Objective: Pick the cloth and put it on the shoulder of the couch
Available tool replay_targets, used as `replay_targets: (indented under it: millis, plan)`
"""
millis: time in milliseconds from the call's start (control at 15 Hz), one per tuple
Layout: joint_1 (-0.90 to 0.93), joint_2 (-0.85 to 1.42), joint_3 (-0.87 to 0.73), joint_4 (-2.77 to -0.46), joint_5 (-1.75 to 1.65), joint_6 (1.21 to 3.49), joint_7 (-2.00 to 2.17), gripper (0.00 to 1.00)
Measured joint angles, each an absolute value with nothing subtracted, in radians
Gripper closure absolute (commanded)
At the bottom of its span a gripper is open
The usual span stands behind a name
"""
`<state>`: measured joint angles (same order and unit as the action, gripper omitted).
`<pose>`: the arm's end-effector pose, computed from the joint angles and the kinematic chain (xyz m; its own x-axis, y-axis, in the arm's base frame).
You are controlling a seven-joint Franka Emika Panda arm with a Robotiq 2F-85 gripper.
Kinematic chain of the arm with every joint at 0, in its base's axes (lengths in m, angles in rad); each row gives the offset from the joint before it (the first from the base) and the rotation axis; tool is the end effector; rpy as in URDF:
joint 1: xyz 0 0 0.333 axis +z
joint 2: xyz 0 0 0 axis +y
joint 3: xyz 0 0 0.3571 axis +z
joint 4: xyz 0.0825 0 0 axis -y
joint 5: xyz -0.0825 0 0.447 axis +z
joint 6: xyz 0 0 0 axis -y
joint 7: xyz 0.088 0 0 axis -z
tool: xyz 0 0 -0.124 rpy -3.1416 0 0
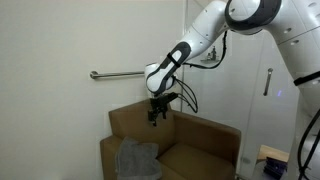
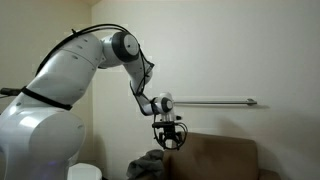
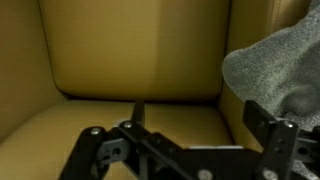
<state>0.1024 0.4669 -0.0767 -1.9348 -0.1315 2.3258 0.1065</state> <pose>0.6753 0.0147 0.2111 0.9976 0.0154 -0.0682 0.0242 -0.9911 0.1307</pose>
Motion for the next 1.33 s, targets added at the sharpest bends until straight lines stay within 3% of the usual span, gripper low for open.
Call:
replay_targets:
  millis: [733, 1333]
  plan:
    - [0.011, 0.290, -0.085, -2.267, -0.120, 2.568, 0.106, 0.00]
    - [0.007, 0.279, -0.085, -2.283, -0.119, 2.575, 0.106, 0.00]
